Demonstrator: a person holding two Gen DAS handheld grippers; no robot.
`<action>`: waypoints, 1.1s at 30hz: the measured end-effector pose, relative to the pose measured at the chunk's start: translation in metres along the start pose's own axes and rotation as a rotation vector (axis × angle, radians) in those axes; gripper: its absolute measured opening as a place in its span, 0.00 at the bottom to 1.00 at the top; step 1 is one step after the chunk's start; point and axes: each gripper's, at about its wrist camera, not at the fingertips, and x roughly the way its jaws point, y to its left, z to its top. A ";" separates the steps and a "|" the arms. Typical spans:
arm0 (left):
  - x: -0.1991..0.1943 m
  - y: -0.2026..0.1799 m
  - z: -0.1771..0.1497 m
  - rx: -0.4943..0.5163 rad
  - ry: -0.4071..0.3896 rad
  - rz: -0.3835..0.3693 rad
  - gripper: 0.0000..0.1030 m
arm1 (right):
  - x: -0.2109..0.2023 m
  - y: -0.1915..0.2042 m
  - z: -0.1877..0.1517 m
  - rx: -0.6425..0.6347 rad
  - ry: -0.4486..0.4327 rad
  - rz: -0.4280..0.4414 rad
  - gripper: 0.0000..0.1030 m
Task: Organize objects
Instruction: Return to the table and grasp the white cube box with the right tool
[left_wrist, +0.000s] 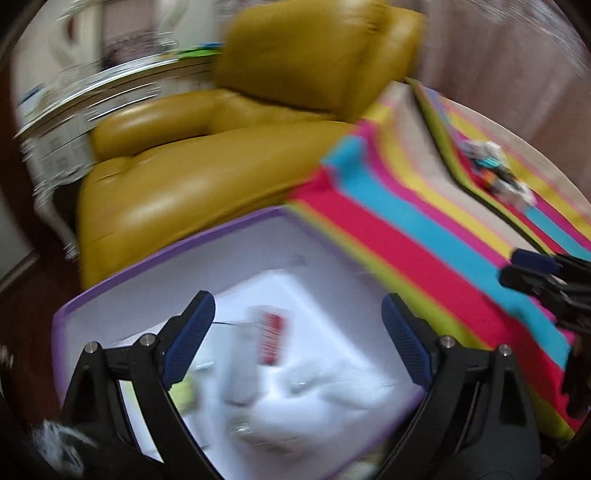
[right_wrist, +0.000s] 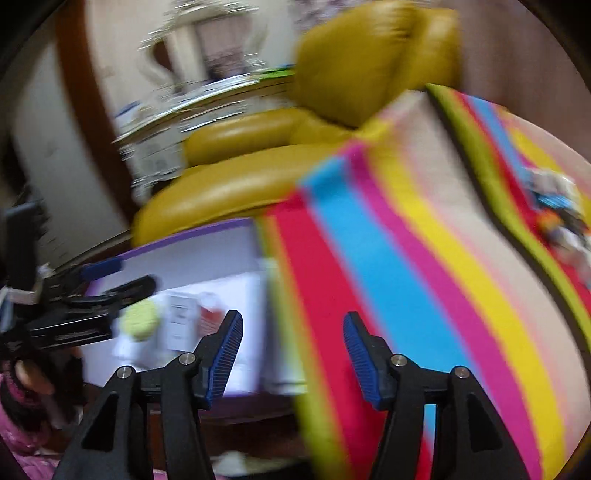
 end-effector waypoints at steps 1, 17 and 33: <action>0.006 -0.019 0.005 0.038 0.006 -0.030 0.91 | -0.006 -0.023 -0.005 0.040 -0.005 -0.054 0.56; 0.159 -0.291 0.079 0.380 0.058 -0.241 0.91 | -0.047 -0.287 -0.074 0.444 0.045 -0.528 0.57; 0.183 -0.296 0.077 0.363 0.190 -0.301 0.99 | 0.030 -0.398 0.025 0.411 0.037 -0.551 0.64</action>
